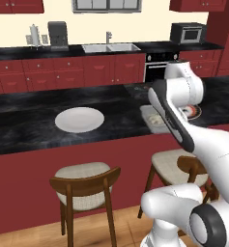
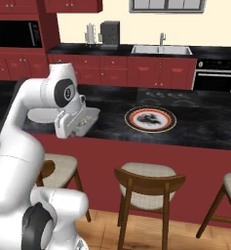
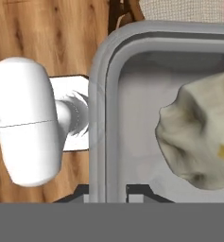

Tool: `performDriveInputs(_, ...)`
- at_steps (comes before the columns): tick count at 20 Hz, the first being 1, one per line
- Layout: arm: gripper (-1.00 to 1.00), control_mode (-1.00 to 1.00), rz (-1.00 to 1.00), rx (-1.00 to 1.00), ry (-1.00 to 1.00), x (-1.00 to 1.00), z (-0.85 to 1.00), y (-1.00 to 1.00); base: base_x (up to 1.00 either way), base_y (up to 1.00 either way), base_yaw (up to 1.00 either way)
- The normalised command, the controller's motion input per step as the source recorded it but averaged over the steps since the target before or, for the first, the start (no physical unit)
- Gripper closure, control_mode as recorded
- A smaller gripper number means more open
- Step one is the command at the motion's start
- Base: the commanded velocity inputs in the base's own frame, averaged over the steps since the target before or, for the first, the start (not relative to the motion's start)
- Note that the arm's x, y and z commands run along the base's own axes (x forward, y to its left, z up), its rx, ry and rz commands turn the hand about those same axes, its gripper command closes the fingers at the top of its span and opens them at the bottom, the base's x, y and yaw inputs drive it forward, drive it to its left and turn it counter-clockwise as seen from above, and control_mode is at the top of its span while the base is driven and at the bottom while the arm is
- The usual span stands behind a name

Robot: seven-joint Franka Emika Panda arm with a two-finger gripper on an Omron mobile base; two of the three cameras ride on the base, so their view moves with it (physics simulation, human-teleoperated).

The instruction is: Place two dumplings into each of the tupperware containers and then place the containers in the fridge.

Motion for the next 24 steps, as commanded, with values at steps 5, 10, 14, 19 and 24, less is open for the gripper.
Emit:
performDriveInputs(5,1.0,-1.0,0.0,0.0,0.0,-0.39,-0.07,-0.27,0.0,0.0,0.0)
performDriveInputs(10,1.0,-1.0,0.0,0.0,0.0,-0.49,-0.1,0.01,0.0,0.0,0.0)
performDriveInputs(14,1.0,1.0,0.0,0.0,0.0,-0.04,0.0,0.0,-0.26,-0.02,0.0)
performDriveInputs(19,1.0,1.0,0.0,0.0,0.0,0.0,0.0,0.0,-1.0,-0.69,-0.34)
performDriveInputs(24,1.0,1.0,0.0,0.0,0.0,0.0,0.0,0.0,-0.43,0.01,-0.93)
